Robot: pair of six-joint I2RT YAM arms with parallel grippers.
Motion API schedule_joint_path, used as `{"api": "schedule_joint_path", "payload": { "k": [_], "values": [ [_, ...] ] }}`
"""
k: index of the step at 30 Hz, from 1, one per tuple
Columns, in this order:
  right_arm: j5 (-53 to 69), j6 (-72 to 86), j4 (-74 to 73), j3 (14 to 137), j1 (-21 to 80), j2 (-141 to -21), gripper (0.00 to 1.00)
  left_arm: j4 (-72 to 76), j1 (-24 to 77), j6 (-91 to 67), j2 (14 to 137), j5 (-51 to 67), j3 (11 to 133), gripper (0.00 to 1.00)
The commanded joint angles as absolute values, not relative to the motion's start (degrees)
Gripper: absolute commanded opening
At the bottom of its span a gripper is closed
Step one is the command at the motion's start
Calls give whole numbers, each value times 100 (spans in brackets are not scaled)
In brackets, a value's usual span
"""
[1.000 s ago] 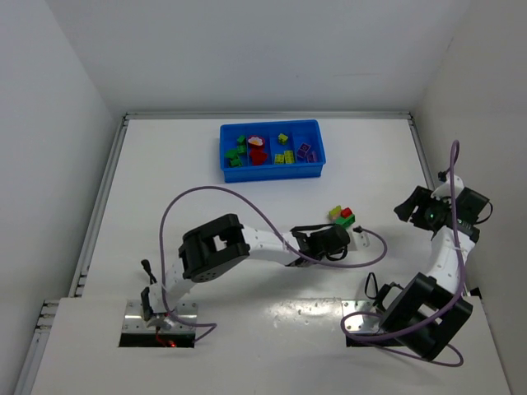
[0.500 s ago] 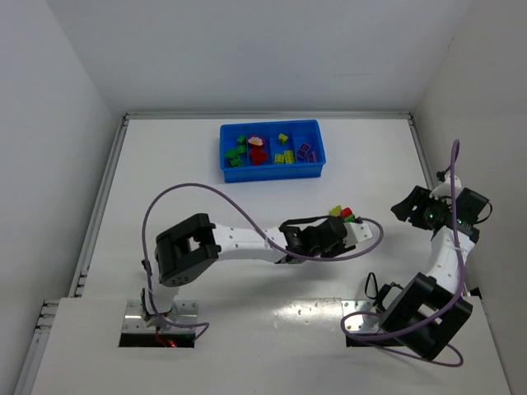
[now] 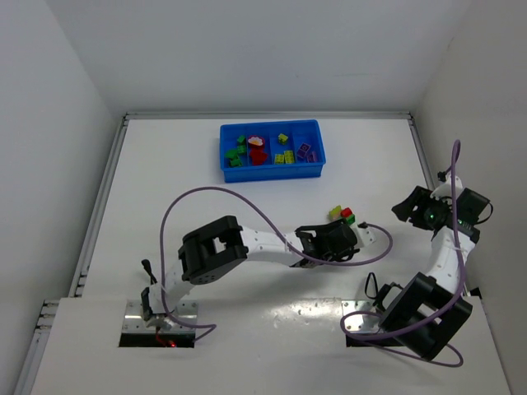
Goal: Sort the legos into containers by color
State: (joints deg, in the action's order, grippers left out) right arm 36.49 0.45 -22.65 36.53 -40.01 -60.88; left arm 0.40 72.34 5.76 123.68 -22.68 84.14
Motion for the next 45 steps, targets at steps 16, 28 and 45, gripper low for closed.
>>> {"api": "schedule_joint_path", "payload": {
  "k": [16,28,45],
  "values": [
    [3718,-18,-2039,3647,-4034,-6144,60,369,7348,1089,13280,-3067,9535,61],
    [3771,-18,-2092,3647,-4034,-6144,60,264,7348,1450,13746,-3489,9932,35],
    [4446,-289,-2284,3761,-4034,-6519,60,-8,6593,388,12165,-2875,8676,0]
  ]
}}
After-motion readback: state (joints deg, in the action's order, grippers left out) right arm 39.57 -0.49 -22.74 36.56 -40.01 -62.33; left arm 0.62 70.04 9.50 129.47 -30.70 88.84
